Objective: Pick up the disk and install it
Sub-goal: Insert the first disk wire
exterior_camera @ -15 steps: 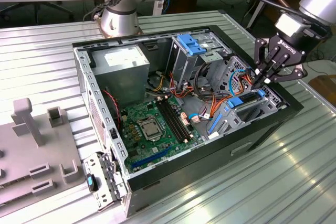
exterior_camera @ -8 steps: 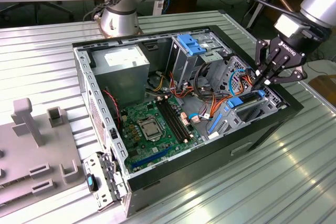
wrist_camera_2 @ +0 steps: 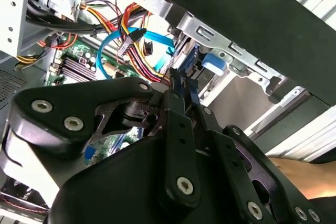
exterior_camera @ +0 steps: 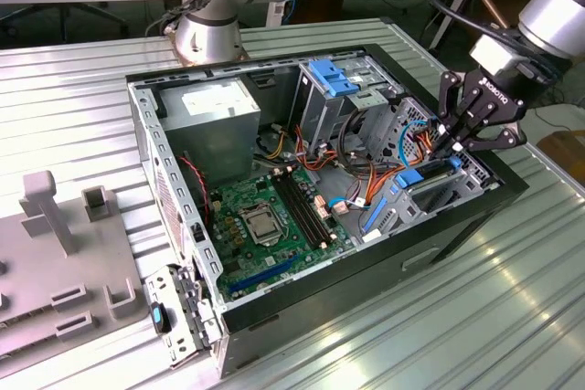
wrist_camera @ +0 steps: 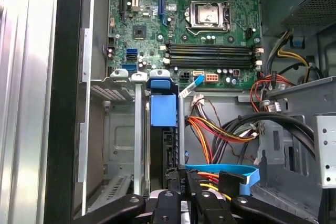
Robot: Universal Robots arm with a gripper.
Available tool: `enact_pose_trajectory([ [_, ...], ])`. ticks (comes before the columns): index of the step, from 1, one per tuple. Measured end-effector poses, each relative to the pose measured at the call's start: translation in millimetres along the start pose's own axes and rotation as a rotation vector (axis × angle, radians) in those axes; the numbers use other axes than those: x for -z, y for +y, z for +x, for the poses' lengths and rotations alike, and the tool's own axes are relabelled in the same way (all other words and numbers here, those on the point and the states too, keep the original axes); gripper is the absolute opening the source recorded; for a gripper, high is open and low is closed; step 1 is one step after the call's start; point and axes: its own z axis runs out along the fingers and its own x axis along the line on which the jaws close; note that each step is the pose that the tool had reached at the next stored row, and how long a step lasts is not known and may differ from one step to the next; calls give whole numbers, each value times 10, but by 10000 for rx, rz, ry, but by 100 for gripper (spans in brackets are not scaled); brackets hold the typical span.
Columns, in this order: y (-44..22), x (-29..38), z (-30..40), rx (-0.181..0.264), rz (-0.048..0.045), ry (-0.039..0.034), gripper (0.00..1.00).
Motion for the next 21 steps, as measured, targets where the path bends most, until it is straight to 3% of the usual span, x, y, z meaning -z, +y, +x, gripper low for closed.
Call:
enact_pose_trajectory([
  [2, -1, 7, 3, -17, 86, -7, 18],
  [6, 1, 10, 82, -45, 92, -20, 18],
  [13, 9, -28, 88, -45, 93, -20, 18],
  [21, 7, -7, 90, -43, 93, -46, 18],
])
